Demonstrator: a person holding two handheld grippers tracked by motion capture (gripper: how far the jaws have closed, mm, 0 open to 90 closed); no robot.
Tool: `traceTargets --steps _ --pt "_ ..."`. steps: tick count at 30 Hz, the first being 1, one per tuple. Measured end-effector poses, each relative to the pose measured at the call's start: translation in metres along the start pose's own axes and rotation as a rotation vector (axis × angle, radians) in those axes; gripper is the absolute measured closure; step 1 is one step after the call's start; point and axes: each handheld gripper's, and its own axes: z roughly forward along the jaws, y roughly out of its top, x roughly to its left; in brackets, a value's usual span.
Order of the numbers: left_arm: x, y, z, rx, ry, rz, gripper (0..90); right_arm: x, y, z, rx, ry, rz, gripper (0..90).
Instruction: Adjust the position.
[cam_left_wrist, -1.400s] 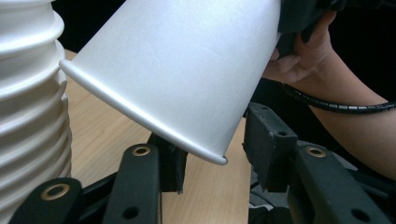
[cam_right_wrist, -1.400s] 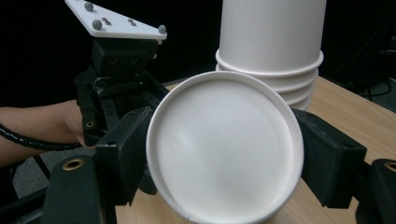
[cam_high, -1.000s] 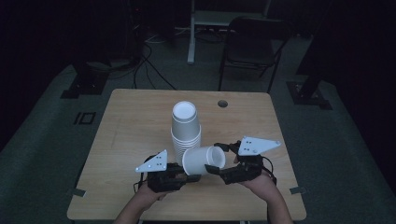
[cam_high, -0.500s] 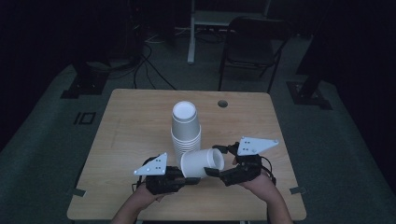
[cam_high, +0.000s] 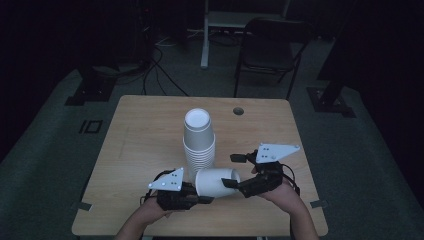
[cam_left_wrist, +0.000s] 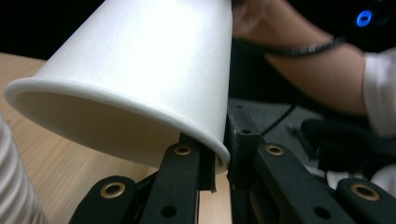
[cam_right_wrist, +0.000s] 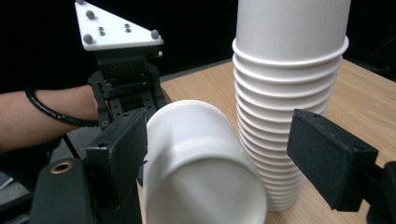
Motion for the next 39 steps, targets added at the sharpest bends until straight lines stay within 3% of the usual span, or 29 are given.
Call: traceTargets --steps 10,15,21,24,39 --pt "0.002 -0.004 0.002 0.091 0.020 0.026 84.1 0.004 -0.003 0.007 0.097 0.018 -0.032 21.3" --pt "0.001 -0.003 0.003 0.142 0.031 0.039 84.1 0.009 -0.003 0.010 0.164 0.017 -0.103 22.6" --pt "0.002 -0.003 0.005 0.174 0.022 0.037 84.1 0.016 -0.002 0.019 0.315 -0.007 -0.191 22.6" --pt "0.001 -0.001 0.006 0.179 0.016 0.041 84.0 0.018 -0.002 0.024 0.373 -0.016 -0.212 22.6" --pt "-0.001 0.002 0.006 0.190 0.020 0.058 83.9 0.013 -0.009 0.038 0.469 -0.003 -0.181 21.9"
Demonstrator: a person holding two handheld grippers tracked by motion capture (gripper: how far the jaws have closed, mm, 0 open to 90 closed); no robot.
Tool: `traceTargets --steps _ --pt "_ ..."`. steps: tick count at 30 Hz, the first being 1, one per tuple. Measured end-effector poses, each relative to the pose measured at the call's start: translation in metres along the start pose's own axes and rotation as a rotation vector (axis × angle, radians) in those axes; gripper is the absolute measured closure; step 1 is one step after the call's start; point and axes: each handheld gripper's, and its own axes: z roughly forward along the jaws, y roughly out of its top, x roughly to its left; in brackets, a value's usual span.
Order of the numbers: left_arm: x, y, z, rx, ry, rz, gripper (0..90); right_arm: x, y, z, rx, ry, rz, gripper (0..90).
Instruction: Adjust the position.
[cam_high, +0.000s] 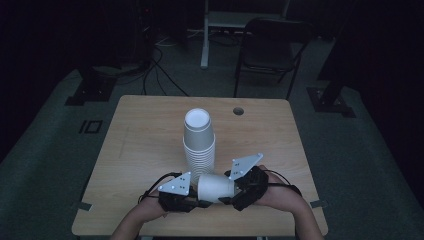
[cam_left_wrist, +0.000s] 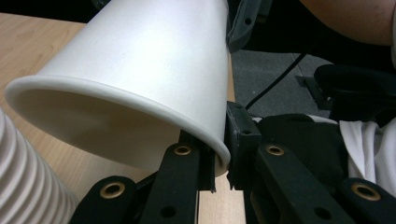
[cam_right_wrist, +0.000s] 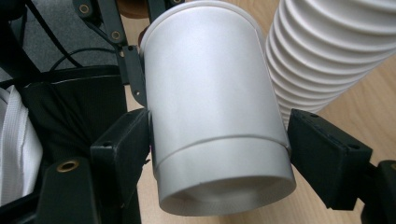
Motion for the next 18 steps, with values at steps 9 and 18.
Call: traceTargets --steps 9,18 --pt "0.001 0.002 -0.001 -0.002 -0.006 -0.001 84.8 -0.001 0.000 0.010 0.055 0.000 0.004 21.5" --pt "0.000 0.004 -0.004 -0.028 0.006 0.014 86.2 -0.004 -0.003 0.015 0.047 0.035 0.059 21.1"
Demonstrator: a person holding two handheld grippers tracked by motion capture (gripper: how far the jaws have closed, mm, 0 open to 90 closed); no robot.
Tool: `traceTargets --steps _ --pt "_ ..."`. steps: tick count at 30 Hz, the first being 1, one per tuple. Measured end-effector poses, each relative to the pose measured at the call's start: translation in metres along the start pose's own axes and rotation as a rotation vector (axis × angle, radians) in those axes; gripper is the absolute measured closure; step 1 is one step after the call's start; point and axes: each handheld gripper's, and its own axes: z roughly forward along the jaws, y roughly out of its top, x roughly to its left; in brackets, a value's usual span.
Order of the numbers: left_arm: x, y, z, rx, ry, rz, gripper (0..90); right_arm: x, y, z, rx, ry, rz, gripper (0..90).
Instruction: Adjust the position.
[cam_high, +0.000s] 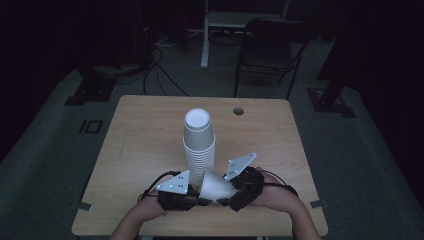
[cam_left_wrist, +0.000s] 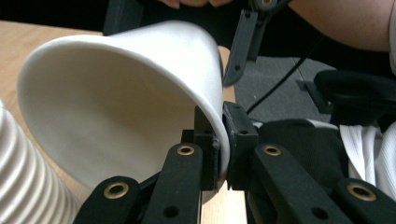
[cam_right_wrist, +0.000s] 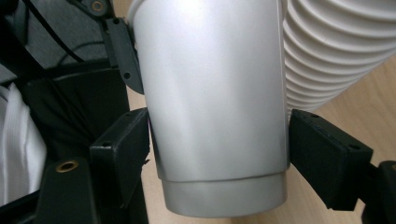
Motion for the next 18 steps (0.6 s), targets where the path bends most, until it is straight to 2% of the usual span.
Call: traceTargets --steps 2,6,11,16,18 --pt "-0.001 0.001 0.001 -0.002 -0.004 0.004 86.5 0.000 0.000 0.003 0.006 -0.004 0.006 19.7" --pt "-0.001 0.002 0.003 -0.013 -0.009 0.002 86.4 0.001 -0.001 0.015 0.059 0.019 0.011 19.3" --pt "0.001 0.000 0.002 -0.029 -0.006 -0.008 86.4 -0.001 -0.003 0.021 0.040 0.027 0.032 18.6" --pt "-0.001 0.001 0.002 -0.058 -0.024 -0.006 86.5 -0.001 -0.002 0.027 0.055 0.044 0.029 17.0" --pt "-0.001 0.003 0.002 -0.052 -0.019 0.000 86.4 0.001 -0.001 0.029 0.059 0.030 0.023 19.0"
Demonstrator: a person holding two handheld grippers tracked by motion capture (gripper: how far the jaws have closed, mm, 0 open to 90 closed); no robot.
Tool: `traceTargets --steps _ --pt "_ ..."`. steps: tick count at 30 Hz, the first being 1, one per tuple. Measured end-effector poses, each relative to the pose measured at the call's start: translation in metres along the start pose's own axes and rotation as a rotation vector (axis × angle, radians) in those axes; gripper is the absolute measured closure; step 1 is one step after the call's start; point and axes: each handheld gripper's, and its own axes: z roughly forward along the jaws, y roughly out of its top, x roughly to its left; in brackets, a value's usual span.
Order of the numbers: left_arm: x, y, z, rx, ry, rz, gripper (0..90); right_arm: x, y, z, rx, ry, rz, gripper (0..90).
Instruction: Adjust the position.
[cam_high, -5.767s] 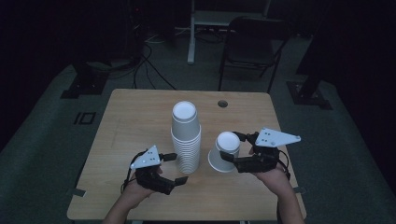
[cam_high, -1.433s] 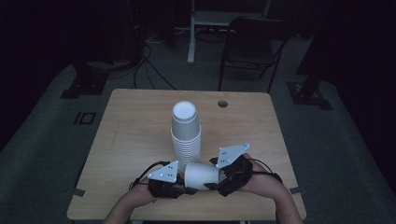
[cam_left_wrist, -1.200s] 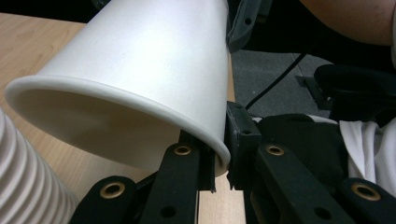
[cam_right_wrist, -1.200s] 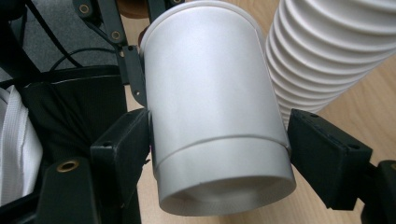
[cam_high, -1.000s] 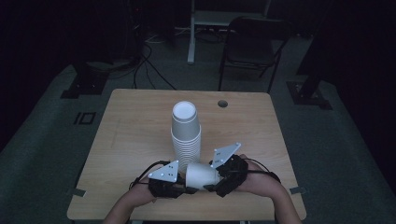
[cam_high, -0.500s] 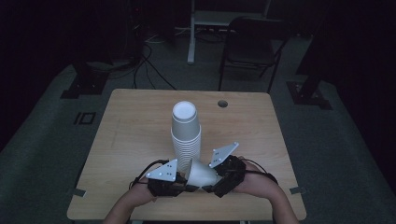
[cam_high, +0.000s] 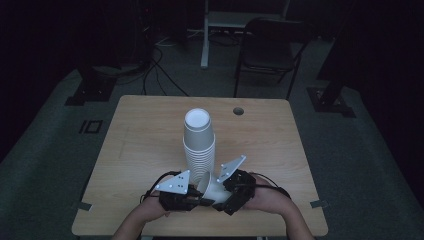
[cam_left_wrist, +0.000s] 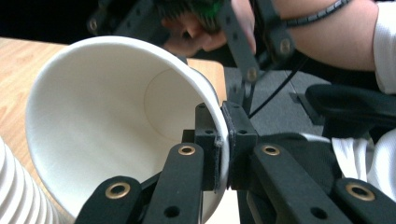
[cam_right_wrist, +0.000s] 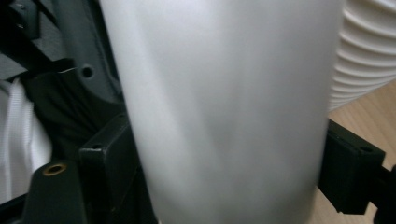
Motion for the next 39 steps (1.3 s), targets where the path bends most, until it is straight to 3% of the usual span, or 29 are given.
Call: traceTargets --steps 5,9,11,18,22,27,31,34,35,39 --pt "0.001 0.001 -0.003 -0.016 0.008 -0.016 84.8 0.001 0.000 -0.003 -0.029 -0.025 -0.005 20.4" --pt "0.002 0.000 -0.007 -0.041 0.018 -0.029 70.2 -0.001 -0.003 -0.006 -0.047 -0.031 0.011 20.5" --pt "0.003 -0.001 -0.011 -0.057 0.031 -0.054 61.0 -0.003 -0.005 -0.009 -0.054 -0.032 0.015 20.5" --pt "0.006 -0.005 -0.032 -0.130 0.095 -0.087 55.3 -0.011 -0.016 -0.023 -0.103 -0.074 0.056 20.5" --pt "0.008 -0.009 -0.039 -0.125 0.128 -0.104 50.7 -0.015 -0.021 -0.034 -0.139 -0.111 0.082 20.5" --pt "0.009 -0.014 -0.037 -0.101 0.163 -0.135 40.6 -0.019 -0.028 -0.048 -0.243 -0.167 0.118 20.5" --pt "0.008 -0.014 -0.032 -0.090 0.163 -0.145 38.3 -0.018 -0.034 -0.057 -0.365 -0.195 0.140 20.5" --pt "0.008 -0.015 -0.031 -0.089 0.165 -0.140 38.2 -0.017 -0.036 -0.059 -0.402 -0.219 0.146 20.5" --pt "0.008 -0.015 -0.032 -0.091 0.167 -0.140 38.2 -0.018 -0.041 -0.061 -0.448 -0.242 0.163 20.5" --pt "0.008 -0.020 -0.036 -0.095 0.185 -0.155 38.2 -0.021 -0.050 -0.061 -0.505 -0.271 0.198 20.5"
